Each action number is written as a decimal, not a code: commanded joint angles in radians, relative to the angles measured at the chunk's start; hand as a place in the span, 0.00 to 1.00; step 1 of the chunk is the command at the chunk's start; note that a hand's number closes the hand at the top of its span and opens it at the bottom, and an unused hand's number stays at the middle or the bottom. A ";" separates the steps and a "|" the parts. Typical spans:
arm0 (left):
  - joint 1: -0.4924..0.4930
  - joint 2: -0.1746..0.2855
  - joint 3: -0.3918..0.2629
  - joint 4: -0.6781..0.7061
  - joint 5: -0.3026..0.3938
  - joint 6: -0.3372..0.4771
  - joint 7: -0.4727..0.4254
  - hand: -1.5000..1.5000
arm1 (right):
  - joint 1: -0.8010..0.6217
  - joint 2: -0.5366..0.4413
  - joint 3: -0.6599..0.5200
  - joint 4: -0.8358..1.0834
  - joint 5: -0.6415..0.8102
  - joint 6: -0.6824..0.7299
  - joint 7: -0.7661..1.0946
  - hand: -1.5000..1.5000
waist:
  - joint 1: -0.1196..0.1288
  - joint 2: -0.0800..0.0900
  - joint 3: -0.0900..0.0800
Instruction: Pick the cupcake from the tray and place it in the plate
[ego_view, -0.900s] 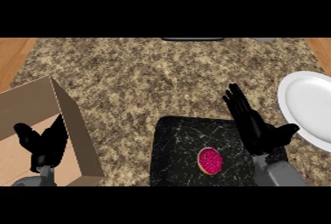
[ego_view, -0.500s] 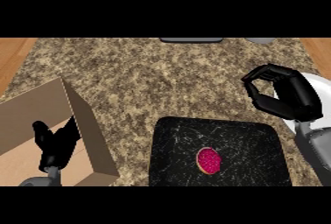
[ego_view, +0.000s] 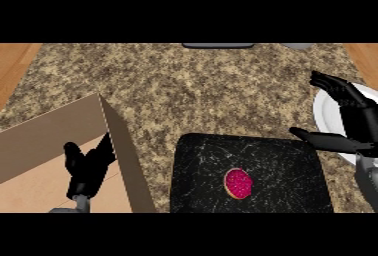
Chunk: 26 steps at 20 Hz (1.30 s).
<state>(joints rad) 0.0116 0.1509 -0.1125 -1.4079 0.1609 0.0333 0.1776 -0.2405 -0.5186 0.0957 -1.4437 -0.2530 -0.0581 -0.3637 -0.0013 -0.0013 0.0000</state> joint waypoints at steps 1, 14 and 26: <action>0.072 -0.018 -0.023 -0.105 -0.028 0.049 0.049 0.50 | 0.096 -0.058 -0.004 -0.157 0.039 0.034 0.051 0.00 | -0.003 -0.003 0.000; -0.003 -0.053 0.033 0.002 -0.050 0.018 0.031 0.50 | 0.008 -0.301 0.212 -0.407 0.269 0.252 0.508 0.00 | -0.006 -0.002 -0.002; 0.028 -0.064 0.068 -0.042 -0.082 -0.008 0.049 0.50 | 0.082 -0.086 0.410 -0.578 0.607 0.237 0.808 0.00 | -0.002 -0.001 0.000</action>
<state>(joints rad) 0.0241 0.0877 -0.0490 -1.4422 0.0840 0.0121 0.2455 -0.2187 -0.6442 0.4452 -1.9197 0.2574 0.1850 0.3367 0.0020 -0.0022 0.0036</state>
